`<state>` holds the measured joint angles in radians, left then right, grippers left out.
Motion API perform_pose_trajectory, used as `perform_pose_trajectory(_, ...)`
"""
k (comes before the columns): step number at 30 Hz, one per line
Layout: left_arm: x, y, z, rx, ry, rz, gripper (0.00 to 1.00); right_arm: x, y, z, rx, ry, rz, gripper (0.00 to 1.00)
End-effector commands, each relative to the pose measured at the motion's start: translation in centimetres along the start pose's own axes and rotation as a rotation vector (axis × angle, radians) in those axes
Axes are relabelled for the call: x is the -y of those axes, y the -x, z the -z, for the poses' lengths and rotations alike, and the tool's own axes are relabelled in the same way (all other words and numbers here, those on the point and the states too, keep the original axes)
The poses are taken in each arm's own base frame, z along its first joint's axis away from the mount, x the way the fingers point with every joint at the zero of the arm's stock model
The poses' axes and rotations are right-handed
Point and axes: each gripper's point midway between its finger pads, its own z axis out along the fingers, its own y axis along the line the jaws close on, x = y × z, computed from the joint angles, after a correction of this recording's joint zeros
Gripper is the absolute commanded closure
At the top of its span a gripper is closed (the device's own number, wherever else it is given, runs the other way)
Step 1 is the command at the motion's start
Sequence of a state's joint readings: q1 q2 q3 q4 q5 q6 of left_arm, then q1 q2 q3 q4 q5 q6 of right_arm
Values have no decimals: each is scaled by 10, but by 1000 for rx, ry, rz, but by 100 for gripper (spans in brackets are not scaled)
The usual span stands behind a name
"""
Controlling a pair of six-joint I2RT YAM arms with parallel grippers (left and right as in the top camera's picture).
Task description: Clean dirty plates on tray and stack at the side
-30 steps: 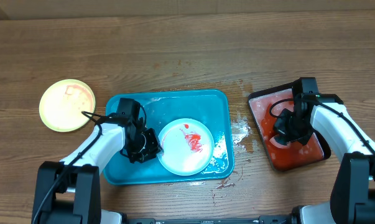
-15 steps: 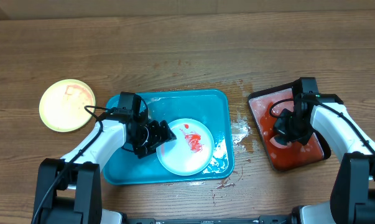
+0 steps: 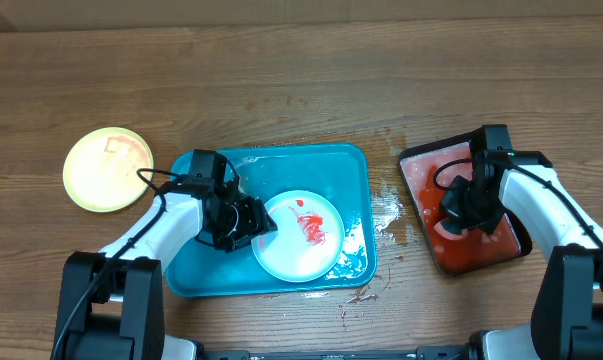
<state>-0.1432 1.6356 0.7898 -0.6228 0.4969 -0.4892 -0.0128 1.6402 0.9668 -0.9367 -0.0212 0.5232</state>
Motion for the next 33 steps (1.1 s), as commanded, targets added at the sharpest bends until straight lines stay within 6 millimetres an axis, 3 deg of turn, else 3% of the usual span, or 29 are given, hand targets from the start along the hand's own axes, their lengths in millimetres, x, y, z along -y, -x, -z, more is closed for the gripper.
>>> perform_pose_trajectory(1, -24, -11, -14, -39, 79, 13, 60, -1, 6, 4, 18, 3, 1, 96)
perform_pose_trajectory(6, -24, -11, -14, -39, 79, 24, 96, -1, 5, 4, 15, 1, 1, 96)
perform_pose_trajectory(16, -34, -6, -12, -15, 137, -16, 96, -2, 6, 4, 19, 3, 6, 96)
perform_pose_trajectory(26, -85, 4, 15, 1, 485, -218, 96, -8, 14, 4, 50, 31, 59, 96)
perform_pose_trajectory(33, -75, 45, 16, 158, 489, -321, 96, -11, 19, 5, 70, 43, 60, 96)
